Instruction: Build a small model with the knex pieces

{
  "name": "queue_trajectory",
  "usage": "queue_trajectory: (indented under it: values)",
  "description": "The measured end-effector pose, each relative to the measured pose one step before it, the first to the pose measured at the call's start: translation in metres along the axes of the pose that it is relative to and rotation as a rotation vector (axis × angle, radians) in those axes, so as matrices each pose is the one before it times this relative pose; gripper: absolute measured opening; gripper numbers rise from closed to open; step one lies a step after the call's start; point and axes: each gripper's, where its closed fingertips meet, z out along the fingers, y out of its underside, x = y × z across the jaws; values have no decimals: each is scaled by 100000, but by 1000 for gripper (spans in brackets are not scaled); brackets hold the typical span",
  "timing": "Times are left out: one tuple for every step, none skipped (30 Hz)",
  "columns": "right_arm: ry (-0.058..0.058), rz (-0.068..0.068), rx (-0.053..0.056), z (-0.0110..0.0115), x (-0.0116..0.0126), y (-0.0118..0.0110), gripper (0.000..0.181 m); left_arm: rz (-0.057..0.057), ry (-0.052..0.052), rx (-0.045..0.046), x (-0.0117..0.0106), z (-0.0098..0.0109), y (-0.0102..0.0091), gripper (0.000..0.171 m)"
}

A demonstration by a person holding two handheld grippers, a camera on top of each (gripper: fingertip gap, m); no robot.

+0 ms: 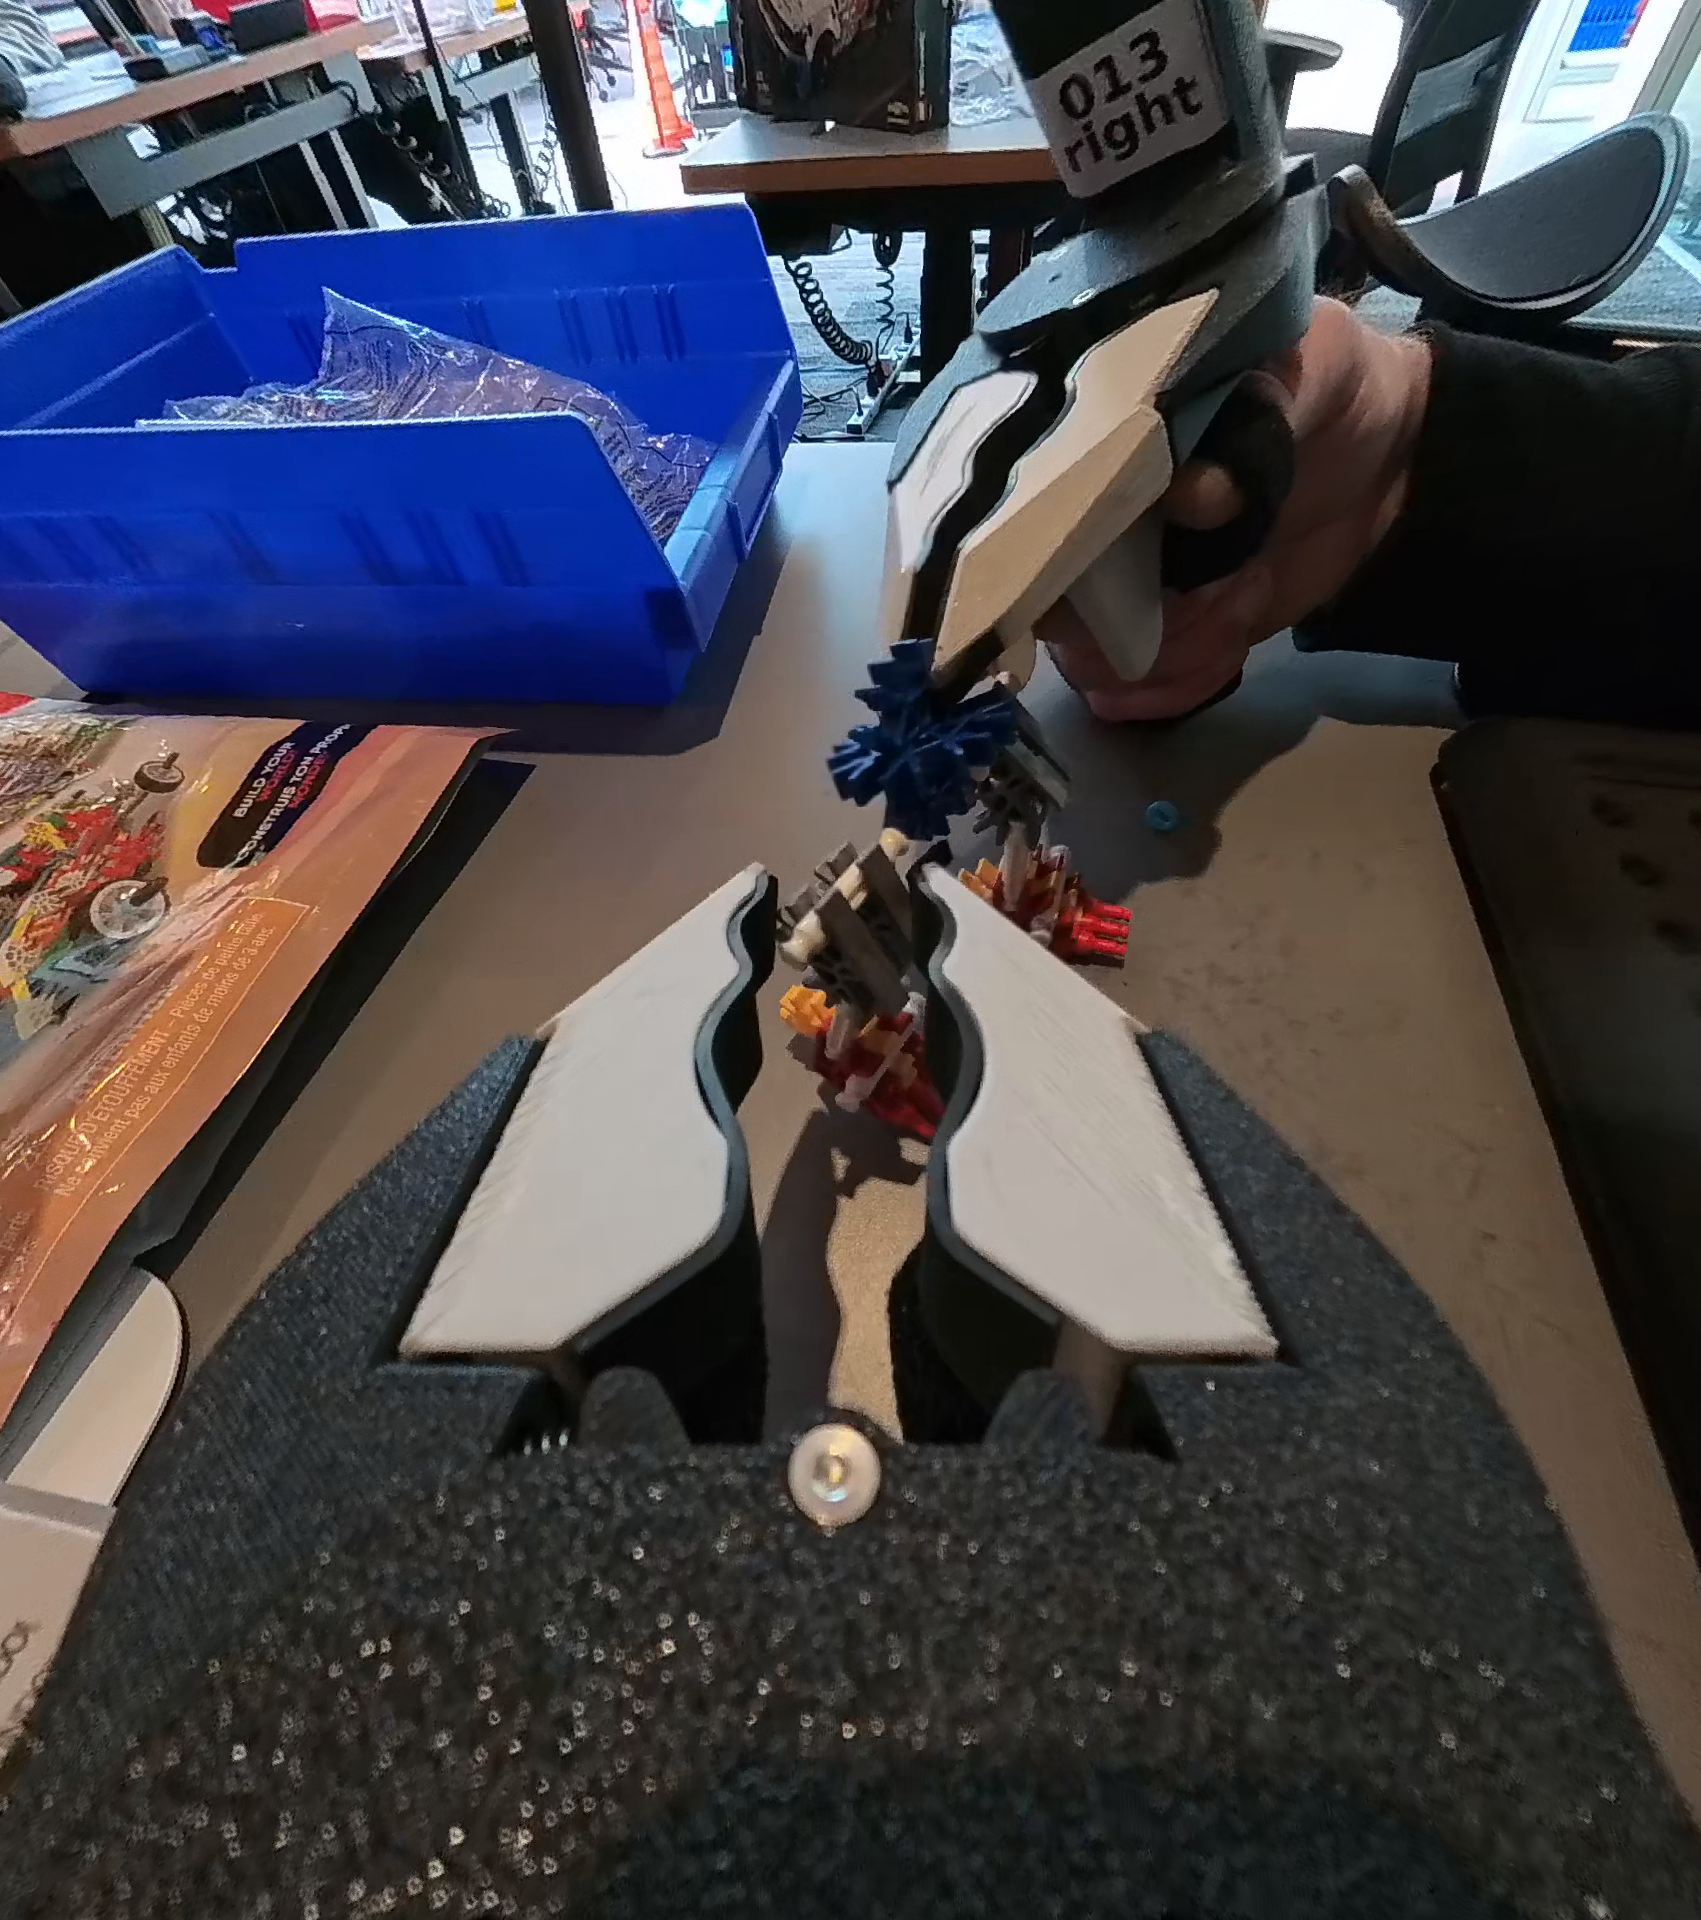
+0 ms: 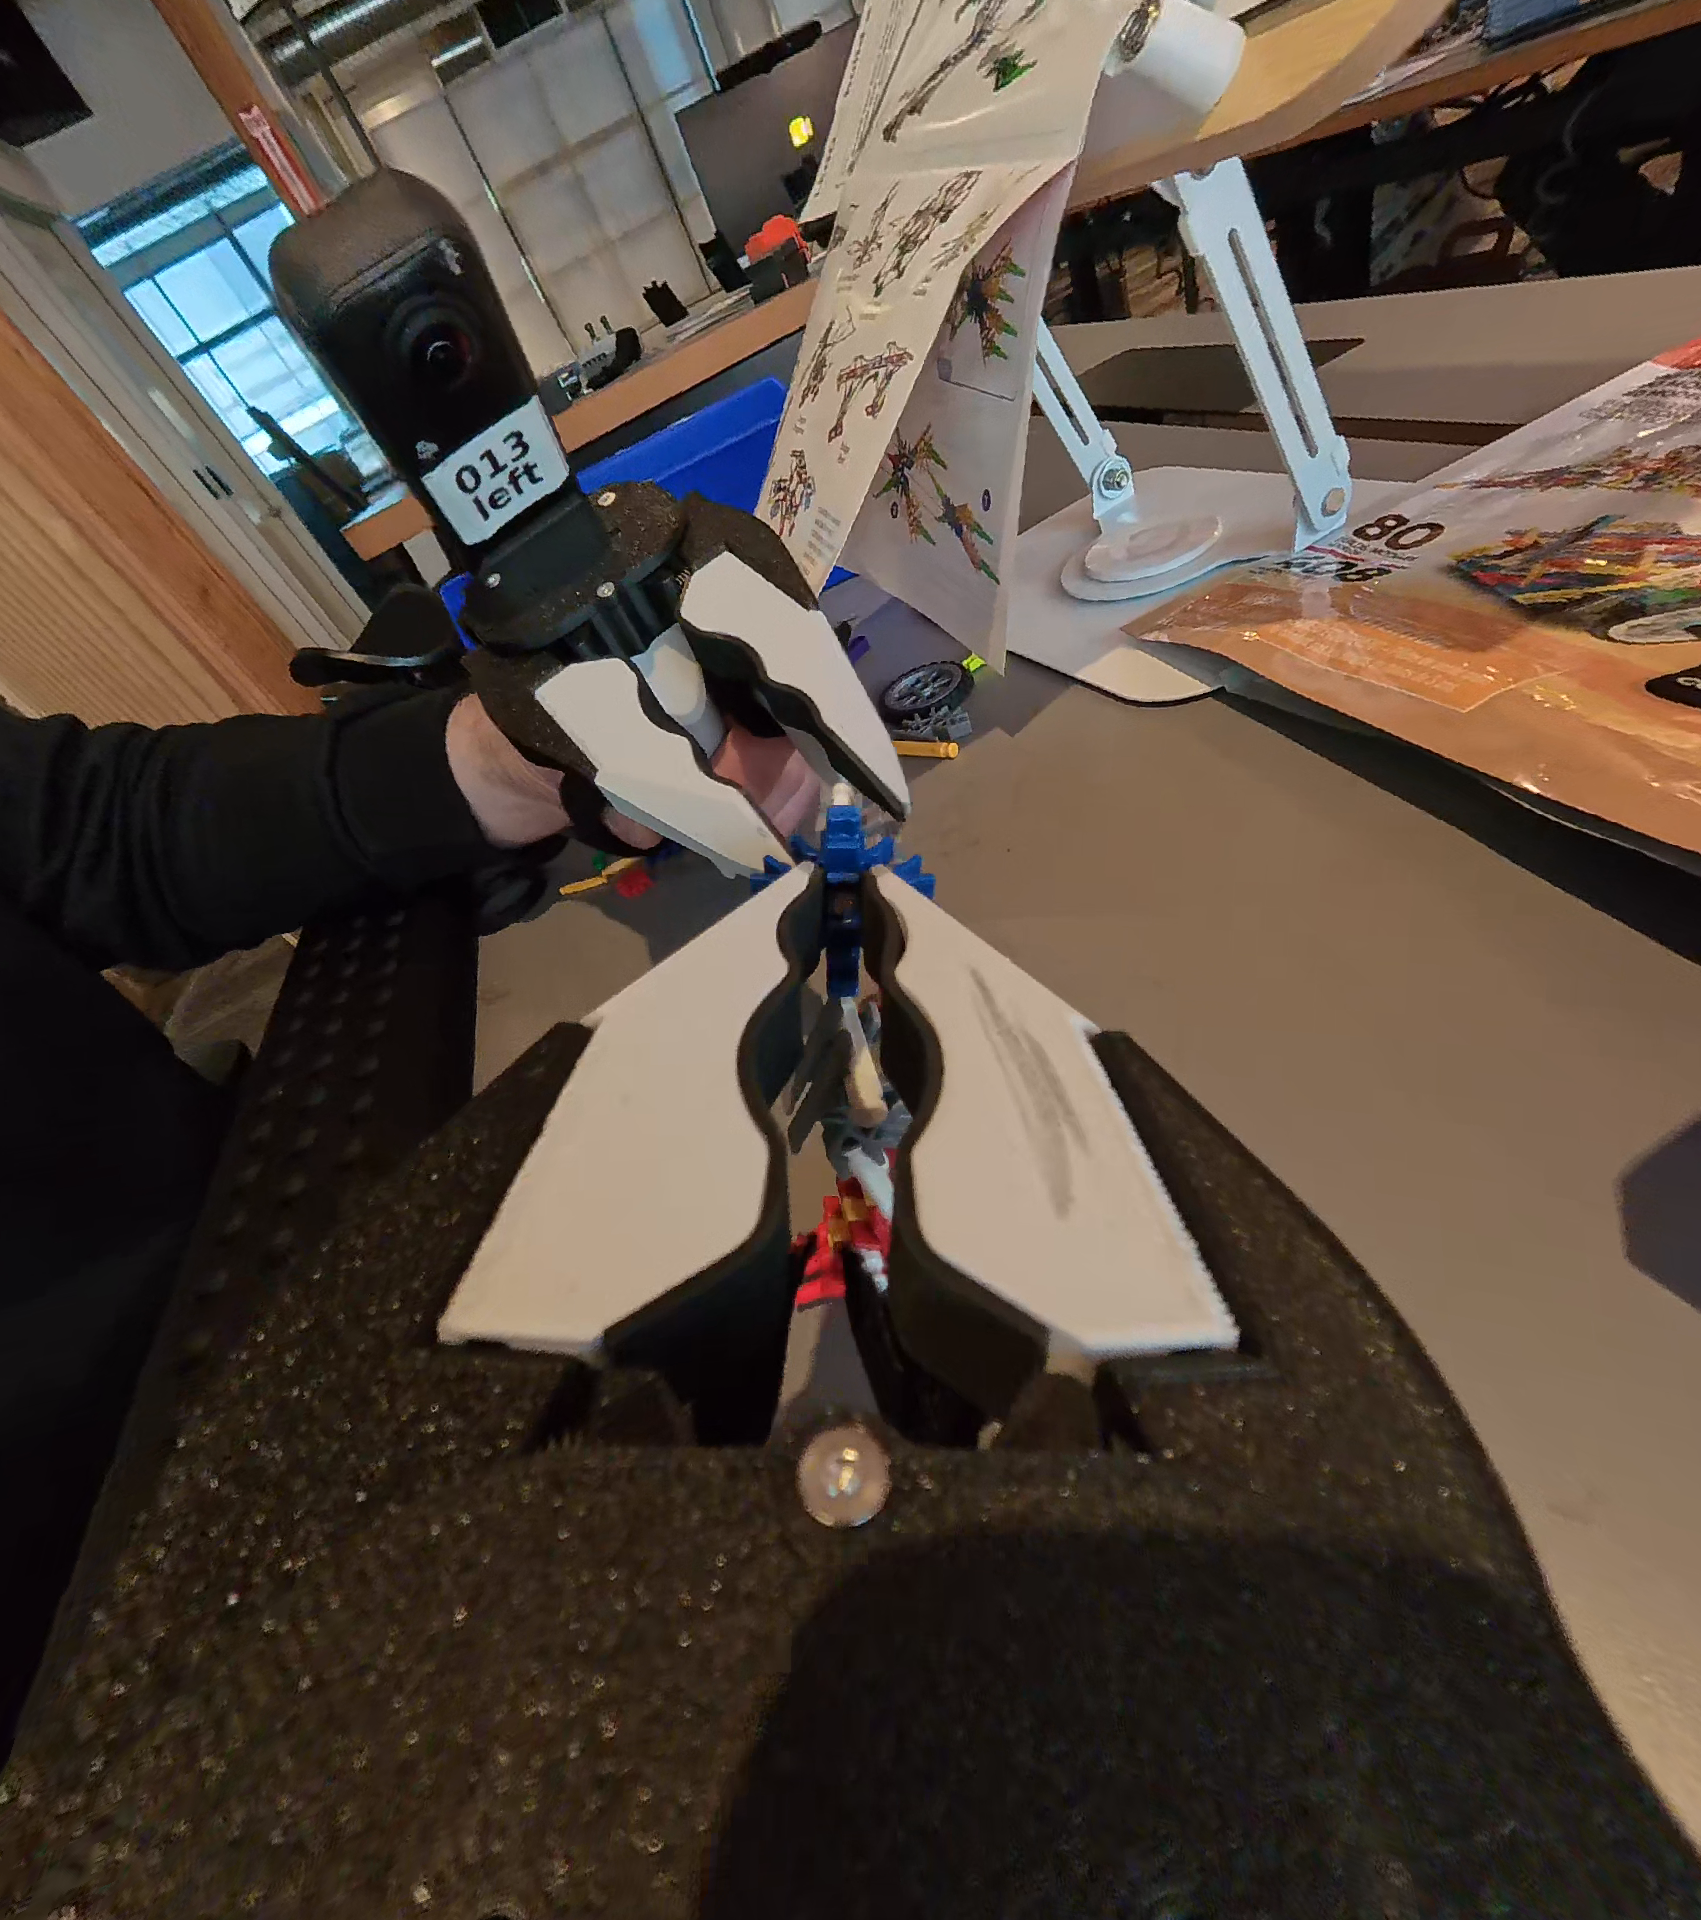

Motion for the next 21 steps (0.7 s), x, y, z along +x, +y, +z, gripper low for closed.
queue_trajectory:
  values:
    - [310,-1587,-441,21,-75,34,5,37,-44,-27,-8,2,13,25]
    - [385,-1025,-318,18,-26,18,5,3,5,-46,-12,-4,19,25]
    - [616,-1172,-370,12,-2,31,5,40,-6,-109,-8,-16,19,25]
    - [880,-2106,-398,19,-29,-1,5,159,-19,-231,-8,-1,47,25]
    - [1253,-2686,-469,19,-22,-5,5,286,-133,-233,-25,-9,39,25]
    - [1510,-2427,-673,29,44,36,5,189,-72,-187,-18,-1,32,25]
    - [979,-1623,-1269,55,13,156,5,-123,109,35,2,6,7,25]
    - [861,-1578,-1650,81,22,257,5,-190,84,19,-4,13,17,25]
    - [634,-1805,-1332,104,-40,195,5,0,1,6,-4,17,4,25]
    - [568,-1978,-250,78,-92,-11,5,-4,9,17,6,13,3,25]
    - [-213,-1386,219,34,-175,-95,5,-19,44,-33,12,6,1,25]
    - [18,-772,242,5,-85,-80,5,63,16,32,-6,-6,-1,25]
    - [323,-346,52,-21,16,-34,5,-59,-53,-13,-12,7,10,25]
    - [290,-65,207,-41,48,-47,5,-76,13,49,-5,3,5,25]
    - [200,10,394,-48,42,-80,5,-73,38,18,1,5,-3,25]
    - [55,-70,245,-31,-5,-51,5,-7,88,7,14,4,8,25]
    - [-65,-174,-76,-12,-37,8,5,-10,59,37,13,11,-9,25]
    - [194,-240,-336,23,8,51,5,-11,48,11,12,9,-5,25]
    - [58,-96,-420,31,-11,69,5,27,-48,-36,-9,-3,5,25]
    - [-48,22,-373,30,-2,68,5,-2,37,8,5,1,-1,25]
    - [49,-25,-312,21,5,54,5,-47,20,22,-7,-3,0,25]
